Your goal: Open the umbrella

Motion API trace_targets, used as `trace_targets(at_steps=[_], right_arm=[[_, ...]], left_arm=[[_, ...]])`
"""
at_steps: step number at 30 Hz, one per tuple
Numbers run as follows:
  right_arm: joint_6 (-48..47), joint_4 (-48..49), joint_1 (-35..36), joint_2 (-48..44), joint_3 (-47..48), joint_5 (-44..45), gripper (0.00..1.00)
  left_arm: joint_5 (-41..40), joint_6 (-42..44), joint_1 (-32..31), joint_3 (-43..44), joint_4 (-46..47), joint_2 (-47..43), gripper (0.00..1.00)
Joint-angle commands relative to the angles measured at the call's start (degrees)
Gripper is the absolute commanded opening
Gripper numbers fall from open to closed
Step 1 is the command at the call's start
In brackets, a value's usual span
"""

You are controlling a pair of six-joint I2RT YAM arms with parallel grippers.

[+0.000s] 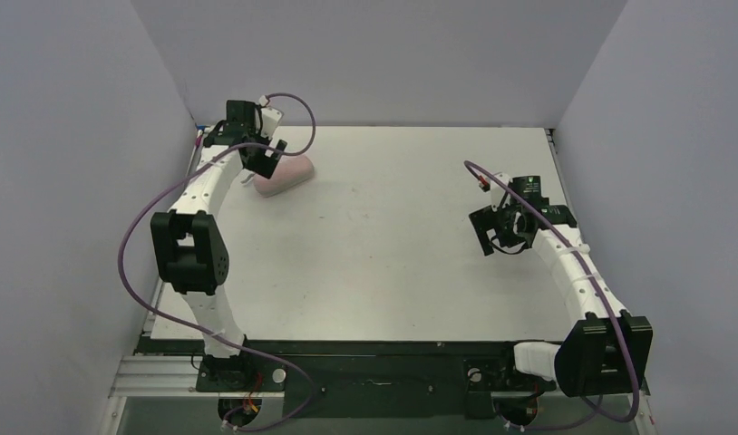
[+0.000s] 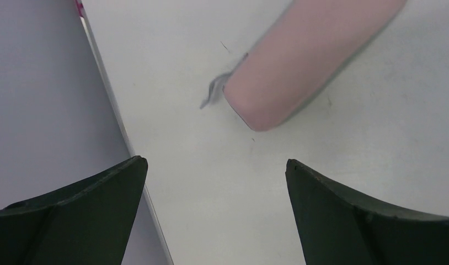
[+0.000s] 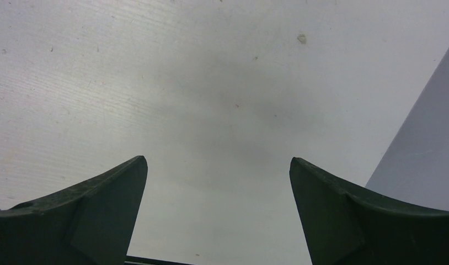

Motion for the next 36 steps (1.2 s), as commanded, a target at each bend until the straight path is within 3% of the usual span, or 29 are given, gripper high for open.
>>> trace_targets(at_steps=[1, 6, 12, 17, 25, 36], right_arm=[[1.59, 0.18, -1.62, -2.25, 0.61, -1.35, 0.97], [2.65, 0.22, -3.23, -2.18, 0.68, -1.72, 0.97], [3.08, -0.42, -5.71, -2.22, 0.42, -1.26, 0.97], [2.86, -1.02, -6.46, -2.06, 0.93, -0.86, 0.97], [2.89, -1.44, -6.98, -1.38, 1.99, -0.52, 0.97], [2.36, -1.50, -7.09, -1.63, 1.94, -0.91, 0.97]], left_arm=[[-4.02, 4.40, 1.65, 8.75, 8.34, 7.38, 0.97], [-1.67, 5.77, 4.25, 18.54, 10.55, 18.41, 0.97], [0.36, 10.54, 4.43, 22.97, 14.70, 26.30, 0.97], [1.19, 12.77, 3.96, 27.38, 12.46, 31.46, 0.97], [7.48, 21.31, 0.22, 16.56, 14.72, 27.82, 0.97], [17.94, 30.74, -7.83, 3.89, 8.39, 19.60, 0.97]])
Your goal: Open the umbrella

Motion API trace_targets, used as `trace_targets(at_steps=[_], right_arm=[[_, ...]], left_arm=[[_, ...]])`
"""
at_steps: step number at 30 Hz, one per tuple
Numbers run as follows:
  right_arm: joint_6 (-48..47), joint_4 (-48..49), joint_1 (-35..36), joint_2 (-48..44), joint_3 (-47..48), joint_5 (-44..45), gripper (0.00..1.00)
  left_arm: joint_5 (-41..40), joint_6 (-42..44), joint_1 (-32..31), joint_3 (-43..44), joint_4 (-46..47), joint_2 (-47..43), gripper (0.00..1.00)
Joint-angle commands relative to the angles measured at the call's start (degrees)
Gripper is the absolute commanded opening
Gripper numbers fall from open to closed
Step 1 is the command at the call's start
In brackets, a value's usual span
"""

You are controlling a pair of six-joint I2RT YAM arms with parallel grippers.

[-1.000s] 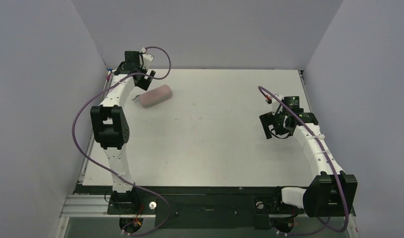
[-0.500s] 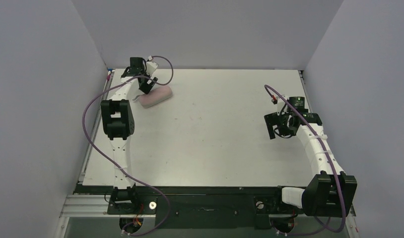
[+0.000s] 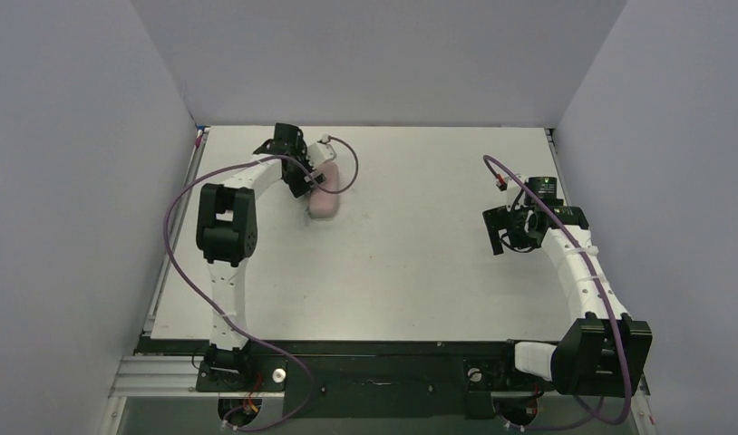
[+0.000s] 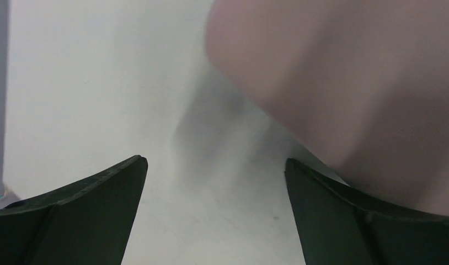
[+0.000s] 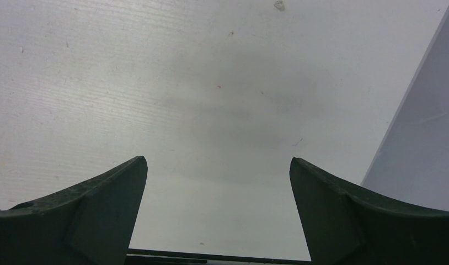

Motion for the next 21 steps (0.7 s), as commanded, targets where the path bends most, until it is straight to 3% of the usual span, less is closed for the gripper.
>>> trace_targets(at_steps=[1, 9, 15, 21], right_arm=[[0.26, 0.44, -0.54, -0.99, 1.78, 0.06, 0.97], [0.30, 0.42, -0.62, -1.85, 1.29, -0.34, 0.97], [0.47, 0.11, -0.72, -1.64, 1.62, -1.83, 0.97], [-0.10, -0.85, -0.71, -1.51, 1.96, -5.38, 0.97]], left_arm=[[8.01, 5.81, -4.45, -4.64, -6.94, -4.57, 0.97], [19.54, 9.89, -7.48, -6.25, -13.52, -6.52, 0.99], [24.37, 13.07, -10.45, -2.67, -17.13, -4.41, 1.00], [26.04, 18.24, -15.49, -2.00, -19.99, -3.92, 0.93]])
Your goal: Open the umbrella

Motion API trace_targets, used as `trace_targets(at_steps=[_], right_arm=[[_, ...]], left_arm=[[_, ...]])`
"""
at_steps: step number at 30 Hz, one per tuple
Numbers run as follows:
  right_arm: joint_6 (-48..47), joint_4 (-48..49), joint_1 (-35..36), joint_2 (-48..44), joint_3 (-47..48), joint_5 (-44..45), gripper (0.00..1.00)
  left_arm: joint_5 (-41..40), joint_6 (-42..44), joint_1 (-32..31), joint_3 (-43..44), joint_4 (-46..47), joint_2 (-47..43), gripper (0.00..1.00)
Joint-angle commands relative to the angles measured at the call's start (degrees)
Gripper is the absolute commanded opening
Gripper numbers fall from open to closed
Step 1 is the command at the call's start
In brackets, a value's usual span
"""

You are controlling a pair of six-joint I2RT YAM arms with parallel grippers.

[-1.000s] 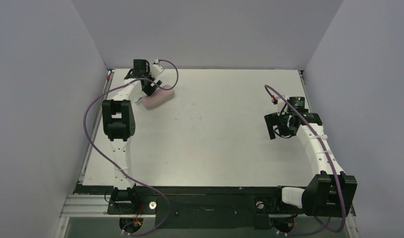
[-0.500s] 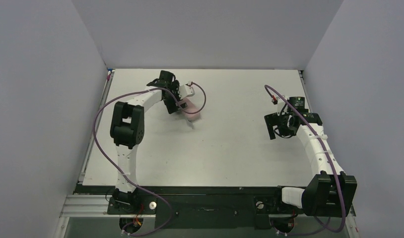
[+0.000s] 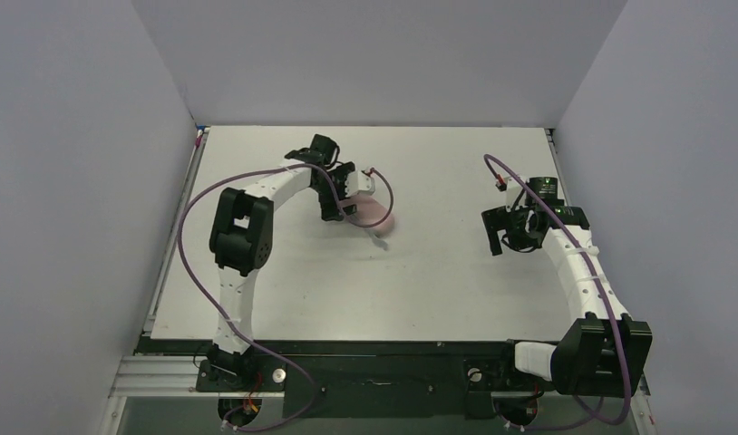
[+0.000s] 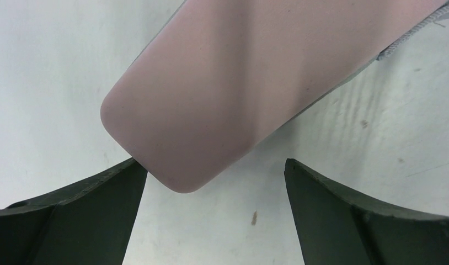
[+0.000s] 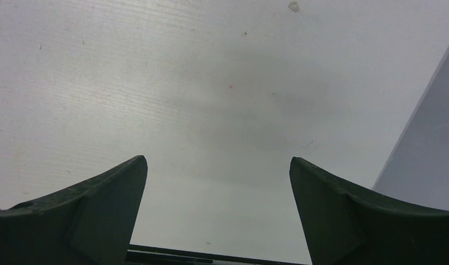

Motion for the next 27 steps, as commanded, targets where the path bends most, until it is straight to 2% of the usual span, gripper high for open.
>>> trace_targets(at_steps=[1, 4, 7, 11, 15, 16, 24, 27], right_arm=[[-0.16, -0.78, -0.36, -1.37, 2.00, -4.04, 0.97], [-0.12, -1.07, -0.36, -1.10, 2.03, -7.20, 0.97], [0.66, -1.11, -0.36, -0.82, 2.01, -10.20, 0.96], [4.60, -0.27, 0.15, -0.41, 0.31, -15.24, 0.96], [8.62, 3.70, 3.66, 0.44, -2.70, -18.73, 0.96], [8.73, 4.28, 4.82, 1.37, -2.92, -18.96, 0.96], [8.79, 9.65, 13.52, 12.80, 0.18, -25.74, 0.94], [8.96, 9.77, 17.35, 16.48, 1.55, -28.39, 0.93]], left_arm=[[5.72, 5.29, -5.44, 1.16, -3.58, -0.38, 0.93], [6.96, 5.78, -9.55, -1.01, -2.81, -1.73, 0.92], [9.20, 1.58, -12.14, -3.00, 0.42, -4.29, 0.92], [12.76, -14.72, -12.06, -4.00, 9.00, -7.93, 0.93], [17.13, -31.39, -7.28, -9.57, 18.81, -15.92, 1.00], [17.15, -35.55, -5.59, -12.60, 21.82, -19.09, 0.99], [16.98, -54.15, 4.20, -30.92, 29.82, -35.75, 0.97], [16.36, -55.07, 5.84, -38.18, 30.22, -41.97, 0.97]])
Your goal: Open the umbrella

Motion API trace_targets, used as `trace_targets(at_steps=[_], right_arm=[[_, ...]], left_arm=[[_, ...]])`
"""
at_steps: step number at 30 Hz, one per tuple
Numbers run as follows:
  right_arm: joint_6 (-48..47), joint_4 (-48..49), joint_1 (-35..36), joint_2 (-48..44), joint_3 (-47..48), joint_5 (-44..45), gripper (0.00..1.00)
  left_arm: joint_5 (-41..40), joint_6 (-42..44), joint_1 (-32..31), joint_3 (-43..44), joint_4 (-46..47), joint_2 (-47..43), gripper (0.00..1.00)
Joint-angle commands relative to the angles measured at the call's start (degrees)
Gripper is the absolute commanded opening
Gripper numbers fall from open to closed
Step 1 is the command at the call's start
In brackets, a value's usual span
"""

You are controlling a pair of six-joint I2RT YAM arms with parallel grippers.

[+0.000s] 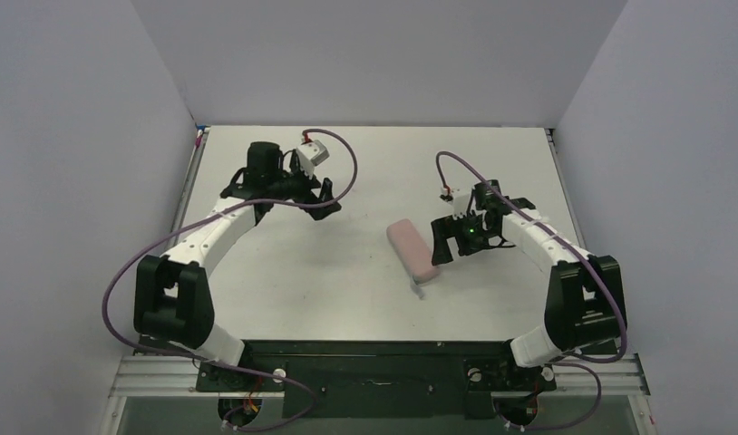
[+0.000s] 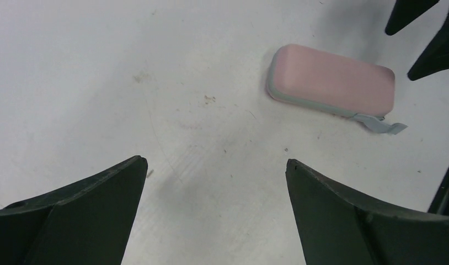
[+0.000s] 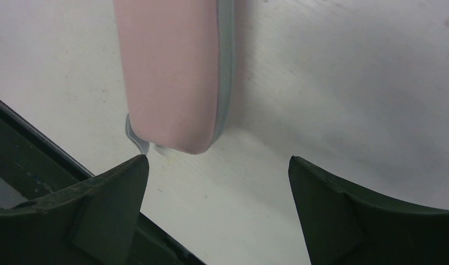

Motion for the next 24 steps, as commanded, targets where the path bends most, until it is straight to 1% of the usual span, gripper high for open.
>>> trace_targets(at_steps=[1, 3, 6, 11, 13, 15, 16, 17, 18, 19, 21, 24], right_arm=[[1.05, 3.31, 4.44, 4.79, 3.55, -6.76, 0.92], [1.59, 3.98, 8.00, 6.46, 3.88, -8.05, 0.91], [4.02, 5.75, 11.22, 7.47, 3.81, -9.27, 0.90], [11.75, 12.27, 16.58, 7.27, 2.68, -10.16, 0.90], [13.56, 13.75, 17.68, 7.22, 2.69, -9.88, 0.90], [13.66, 13.60, 17.83, 7.03, 2.77, -9.20, 0.90], [13.19, 12.34, 17.71, 6.64, 2.96, -8.64, 0.89], [11.96, 11.56, 17.23, 6.29, 3.40, -8.20, 0.89], [11.41, 10.05, 16.85, 5.49, 3.71, -8.02, 0.87], [10.96, 9.49, 15.96, 4.93, 4.64, -7.69, 0.86], [11.66, 8.89, 14.53, 3.06, 6.05, -6.85, 0.84], [13.23, 9.58, 13.44, 0.42, 8.03, -2.21, 0.79]], left_arm=[[1.82, -7.81, 0.78, -8.46, 3.31, -9.62, 0.97], [1.80, -7.28, 0.84, -12.29, 3.02, -14.11, 0.97], [1.63, -7.61, 0.85, -17.55, 2.33, -19.07, 0.97], [1.32, -10.00, -0.59, -23.45, 2.70, -25.57, 0.97], [0.02, -11.04, -2.84, -26.42, 3.51, -27.00, 0.98], [-1.91, -12.26, -7.30, -28.45, 5.33, -28.17, 1.00], [-2.71, -12.92, -8.50, -29.06, 6.68, -28.85, 0.97], [-4.03, -13.34, -10.82, -30.35, 8.09, -29.20, 0.93], [-4.34, -13.98, -11.89, -30.97, 8.75, -29.77, 0.90], [-4.44, -14.13, -14.02, -32.25, 9.90, -29.96, 0.85], [-5.17, -15.22, -17.37, -34.22, 11.92, -30.52, 0.78], [-7.37, -16.04, -21.42, -37.06, 15.55, -30.35, 0.73]])
